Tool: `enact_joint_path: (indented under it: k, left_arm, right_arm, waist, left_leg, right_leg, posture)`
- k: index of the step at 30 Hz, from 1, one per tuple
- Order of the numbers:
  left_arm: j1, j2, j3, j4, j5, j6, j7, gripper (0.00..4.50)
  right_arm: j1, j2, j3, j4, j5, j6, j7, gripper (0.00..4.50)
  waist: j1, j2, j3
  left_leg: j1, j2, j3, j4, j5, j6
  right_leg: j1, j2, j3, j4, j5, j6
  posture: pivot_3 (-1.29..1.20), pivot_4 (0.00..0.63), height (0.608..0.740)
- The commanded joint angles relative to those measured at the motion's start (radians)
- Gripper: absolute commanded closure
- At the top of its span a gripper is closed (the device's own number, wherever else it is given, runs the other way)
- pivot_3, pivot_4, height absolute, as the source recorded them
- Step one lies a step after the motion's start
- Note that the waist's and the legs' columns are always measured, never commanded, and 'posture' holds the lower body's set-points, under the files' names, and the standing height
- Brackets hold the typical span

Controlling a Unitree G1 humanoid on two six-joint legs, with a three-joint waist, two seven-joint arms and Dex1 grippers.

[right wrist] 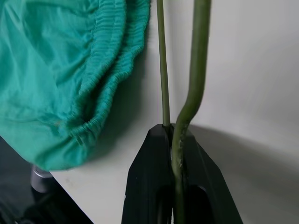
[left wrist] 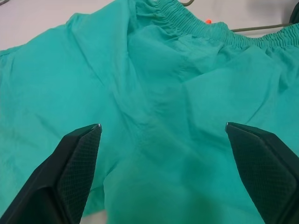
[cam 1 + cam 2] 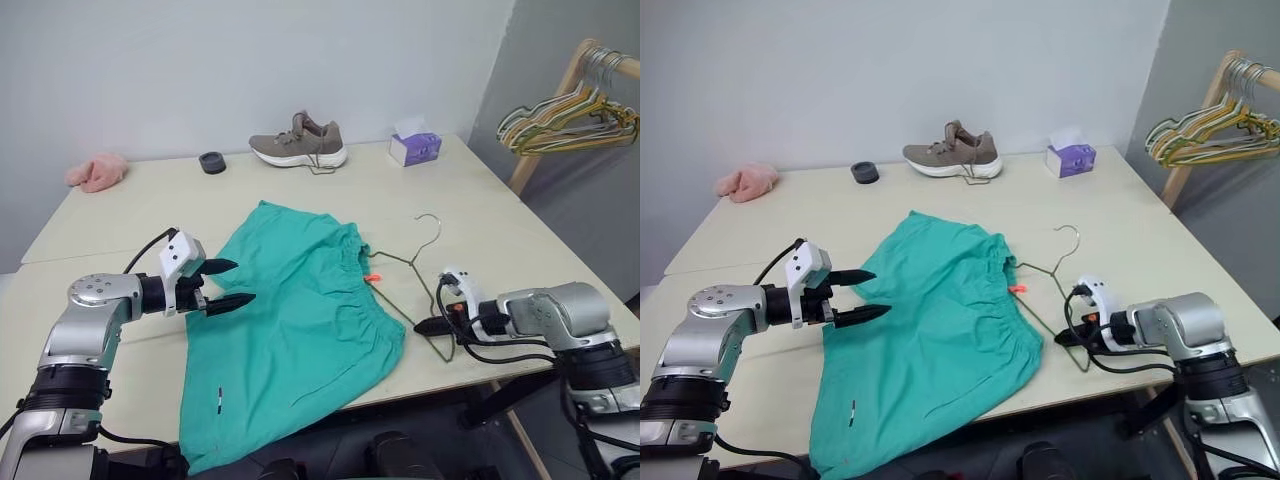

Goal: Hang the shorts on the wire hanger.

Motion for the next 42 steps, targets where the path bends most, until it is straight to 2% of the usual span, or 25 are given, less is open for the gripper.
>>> enact_joint_path:
  k: [1,7,10,12,19,23,25,33,42]
  left_arm:
    - [-0.014,0.005,0.012,-0.036,-0.004,-0.011,0.011,0.01]
    - [-0.021,-0.003,0.009,-0.031,-0.006,-0.012,0.021,0.01]
    - [-0.034,-0.012,0.009,-0.024,-0.006,-0.009,0.032,0.01]
    - [-0.049,-0.021,0.017,-0.013,-0.008,-0.001,0.046,0.01]
    - [-0.179,-0.035,0.061,0.104,-0.002,-0.035,0.139,0.01]
    - [-0.272,-0.024,0.050,0.138,0.013,-0.087,0.120,0.01]
    - [-0.307,-0.008,0.022,0.125,0.018,-0.098,0.060,0.01]
    - [-0.349,0.043,-0.119,0.103,0.105,-0.224,-0.147,0.01]
    - [-0.367,-0.022,-0.163,0.165,0.149,-0.301,-0.148,0.01]
  right_arm:
    - [-0.038,0.070,-0.088,0.013,-0.002,0.062,-0.094,4.50]
    - [-0.081,0.176,-0.172,-0.013,0.005,0.097,-0.183,4.50]
    - [-0.098,0.184,-0.154,-0.048,-0.003,0.038,-0.202,4.50]
    - [-0.099,0.139,-0.077,-0.100,-0.029,-0.062,-0.182,4.50]
    - [-0.111,0.038,0.096,-0.258,-0.076,-0.259,-0.136,4.50]
    - [-0.101,-0.034,0.218,-0.323,-0.150,-0.401,-0.099,4.50]
    - [-0.104,-0.054,0.256,-0.340,-0.181,-0.453,-0.087,4.50]
    - [-0.105,-0.112,0.357,-0.381,-0.304,-0.627,-0.040,4.50]
    - [-0.100,-0.131,0.415,-0.401,-0.439,-0.755,-0.011,4.50]
  waist:
    - [0.001,0.000,0.000]
    - [0.000,0.000,-0.001]
    - [0.000,0.001,-0.002]
    - [-0.001,0.001,-0.002]
    - [-0.001,0.001,-0.002]
    - [-0.001,0.000,-0.002]
    - [-0.001,0.000,-0.003]
    - [-0.006,0.000,-0.003]
    - [-0.005,0.000,-0.003]
  left_leg:
    - [0.000,0.000,0.000,0.000,0.000,0.000]
    - [-0.003,0.000,0.000,0.000,0.000,0.000]
    - [-0.014,0.000,-0.001,0.004,0.000,0.000]
    - [-0.016,0.000,-0.001,0.005,0.000,0.000]
    - [-0.018,-0.001,-0.001,0.007,0.000,0.000]
    - [-0.018,-0.001,-0.001,0.007,0.000,0.000]
    - [-0.018,-0.001,-0.001,0.008,0.000,0.000]
    - [-0.018,-0.001,-0.001,0.008,0.000,0.000]
    - [-0.018,-0.001,-0.001,0.009,0.000,0.000]
  right_leg:
    - [0.000,0.000,0.000,0.000,0.000,0.000]
    - [-0.004,0.000,0.000,0.001,0.000,0.000]
    - [-0.014,0.000,-0.001,0.004,0.002,-0.001]
    - [-0.015,0.000,-0.001,0.004,0.005,-0.004]
    - [-0.015,-0.001,-0.001,0.003,0.003,0.003]
    - [-0.015,-0.001,-0.001,0.003,0.003,0.003]
    - [-0.016,-0.001,-0.001,0.002,0.004,0.003]
    - [-0.016,-0.001,-0.001,0.003,0.004,0.002]
    - [-0.015,-0.001,-0.001,0.003,0.004,0.002]
  posture:
    - [-0.21,0.013,0.740]
    - [-0.21,0.013,0.740]
    - [-0.21,0.012,0.740]
    - [-0.22,0.011,0.740]
    - [-0.22,0.006,0.740]
    - [-0.21,0.002,0.740]
    - [-0.21,0.002,0.740]
    - [-0.22,0.000,0.740]
    - [-0.23,0.000,0.740]
